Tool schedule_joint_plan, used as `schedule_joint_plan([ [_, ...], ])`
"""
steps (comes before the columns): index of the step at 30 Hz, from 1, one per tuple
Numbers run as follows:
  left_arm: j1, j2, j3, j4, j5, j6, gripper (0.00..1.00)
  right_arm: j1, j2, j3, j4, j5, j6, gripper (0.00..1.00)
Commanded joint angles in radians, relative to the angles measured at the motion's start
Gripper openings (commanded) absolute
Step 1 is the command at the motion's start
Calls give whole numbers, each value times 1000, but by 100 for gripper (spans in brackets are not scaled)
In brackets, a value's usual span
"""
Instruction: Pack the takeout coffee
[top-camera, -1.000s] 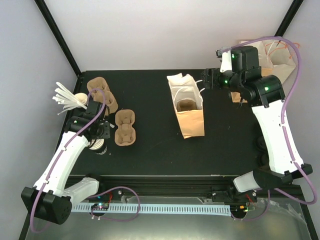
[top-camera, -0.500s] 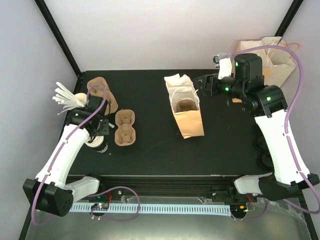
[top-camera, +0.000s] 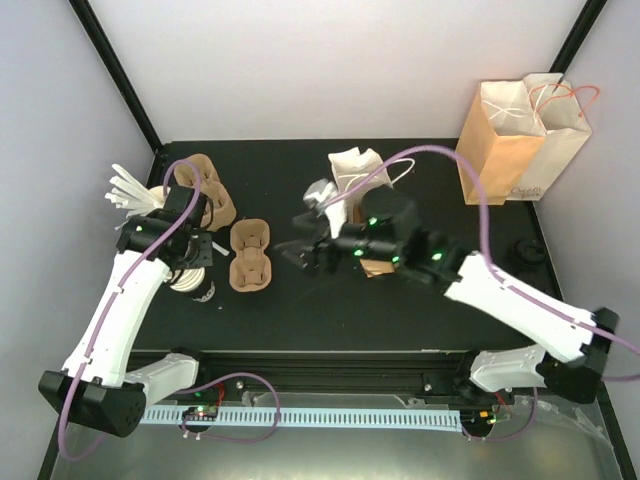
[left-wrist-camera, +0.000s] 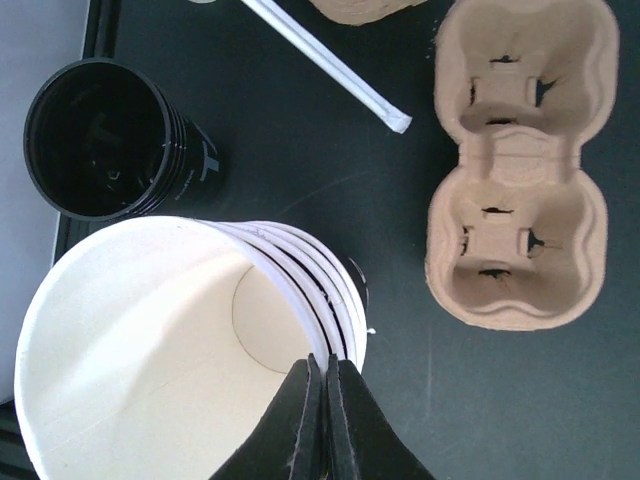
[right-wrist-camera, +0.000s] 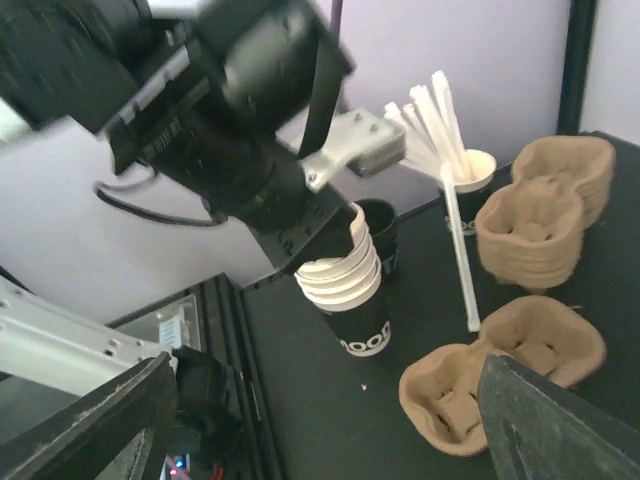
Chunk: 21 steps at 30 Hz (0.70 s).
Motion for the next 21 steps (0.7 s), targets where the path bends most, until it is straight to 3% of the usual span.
schedule_joint_plan([
  [1,1,-31,42,-41,64,24,2,151,74,-139,322,175,-41,86],
  [4,1,-44,24,-34,87,33,2,215,149,-240,533,198,-55,99],
  [10,1,-72,-4,-13,127,49,2,296,347,-381,997,210,-272,100],
  [21,-2,-115,-49,21,176,90,1,296,751,-135,1253,220,-193,100],
])
